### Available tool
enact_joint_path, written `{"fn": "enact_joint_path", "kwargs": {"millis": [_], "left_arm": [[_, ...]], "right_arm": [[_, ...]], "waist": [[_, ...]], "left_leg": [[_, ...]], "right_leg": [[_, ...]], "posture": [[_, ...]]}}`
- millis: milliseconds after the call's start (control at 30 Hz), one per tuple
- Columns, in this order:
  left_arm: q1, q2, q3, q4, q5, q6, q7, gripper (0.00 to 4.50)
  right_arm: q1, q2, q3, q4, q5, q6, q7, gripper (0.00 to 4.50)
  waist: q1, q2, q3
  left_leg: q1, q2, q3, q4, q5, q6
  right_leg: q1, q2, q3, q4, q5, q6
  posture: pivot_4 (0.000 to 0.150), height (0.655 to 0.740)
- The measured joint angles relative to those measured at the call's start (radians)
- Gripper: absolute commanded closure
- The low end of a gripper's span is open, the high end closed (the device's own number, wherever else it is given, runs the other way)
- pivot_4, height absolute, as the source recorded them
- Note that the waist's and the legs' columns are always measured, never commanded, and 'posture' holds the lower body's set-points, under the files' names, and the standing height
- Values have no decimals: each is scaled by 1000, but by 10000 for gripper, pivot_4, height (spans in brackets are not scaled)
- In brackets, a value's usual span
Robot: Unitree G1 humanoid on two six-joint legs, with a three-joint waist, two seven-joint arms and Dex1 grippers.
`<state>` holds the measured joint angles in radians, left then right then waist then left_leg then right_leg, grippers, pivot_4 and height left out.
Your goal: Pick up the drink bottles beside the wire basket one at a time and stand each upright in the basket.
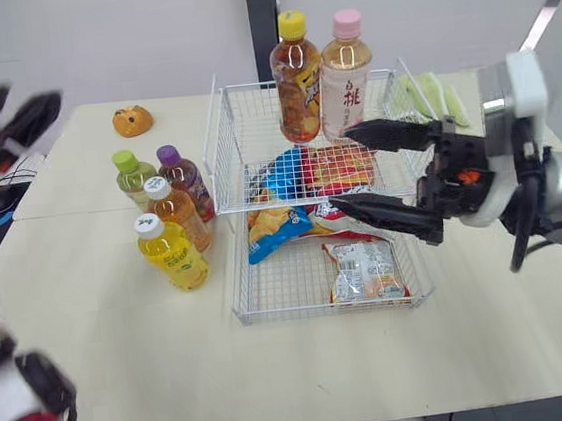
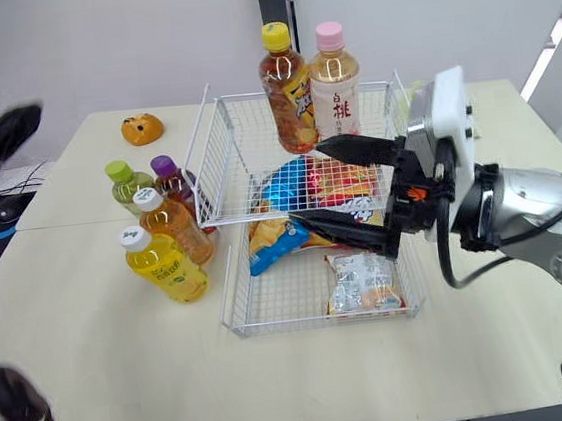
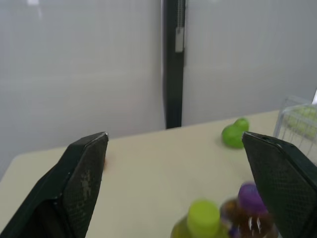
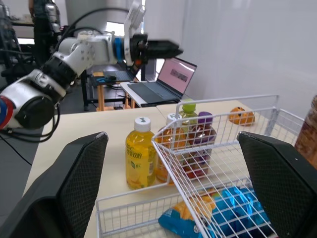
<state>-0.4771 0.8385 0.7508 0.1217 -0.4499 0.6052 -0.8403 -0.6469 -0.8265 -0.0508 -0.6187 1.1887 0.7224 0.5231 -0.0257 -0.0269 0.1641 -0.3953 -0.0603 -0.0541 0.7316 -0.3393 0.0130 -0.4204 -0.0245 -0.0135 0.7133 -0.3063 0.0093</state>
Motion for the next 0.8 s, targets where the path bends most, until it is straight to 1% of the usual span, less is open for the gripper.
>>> {"fn": "enact_joint_path", "kwargs": {"millis": [100, 200, 300, 400, 467, 567, 633, 800], "left_arm": [[254, -104, 119, -154, -40, 7, 44, 277], [420, -200, 173, -269, -77, 6, 80, 277], [544, -284, 199, -362, -107, -11, 114, 277], [639, -336, 196, -403, -128, -28, 126, 277], [640, -328, 195, -404, -146, -29, 145, 277], [588, -271, 181, -400, -165, -42, 159, 277], [531, -233, 135, -392, -168, -47, 167, 277], [347, -180, -59, -310, -143, -48, 197, 277]], "right_arm": [[-27, 35, 27, 29, -36, -1, 55, 0], [-44, 56, 39, 49, -69, 0, 93, 0], [-55, 69, 43, 67, -86, 2, 127, 0], [-74, 83, 45, 90, -109, 5, 153, 0], [-88, 90, 45, 98, -117, 6, 167, 0], [-88, 98, 45, 101, -131, 9, 177, 0], [-88, 102, 45, 100, -146, 11, 177, 0], [-78, 101, 34, 82, -148, 28, 158, 0]], "waist": [[12, -1, -1], [31, -3, -2], [44, -3, -2], [46, -2, -1], [52, -2, -1], [53, -2, -1], [51, -1, -1], [48, -1, -1]], "left_leg": [[0, 0, 0, 0, 0, 0], [1, 0, 0, 0, 0, 0], [5, 0, 0, 0, 0, 0], [14, 1, 0, -2, -2, 4], [15, 1, -2, -3, -3, 5], [15, 1, -2, -2, -3, 5], [15, 1, -2, -3, -3, 5], [15, 1, -2, -3, -2, 3]], "right_leg": [[1, 0, 0, 0, 0, 0], [1, 0, 0, 0, 1, 0], [6, 0, 0, -2, 1, -1], [14, 0, 0, -4, 1, -1], [15, 0, -2, -3, 1, -1], [15, 0, -2, -3, 3, -3], [15, 0, -2, -3, 3, -3], [14, 0, -2, -4, 3, -3]], "posture": [[1500, 7400], [1500, 7400], [1500, 7400], [1500, 7400], [1500, 7400], [1500, 7400], [1500, 7400], [1500, 7400]]}}
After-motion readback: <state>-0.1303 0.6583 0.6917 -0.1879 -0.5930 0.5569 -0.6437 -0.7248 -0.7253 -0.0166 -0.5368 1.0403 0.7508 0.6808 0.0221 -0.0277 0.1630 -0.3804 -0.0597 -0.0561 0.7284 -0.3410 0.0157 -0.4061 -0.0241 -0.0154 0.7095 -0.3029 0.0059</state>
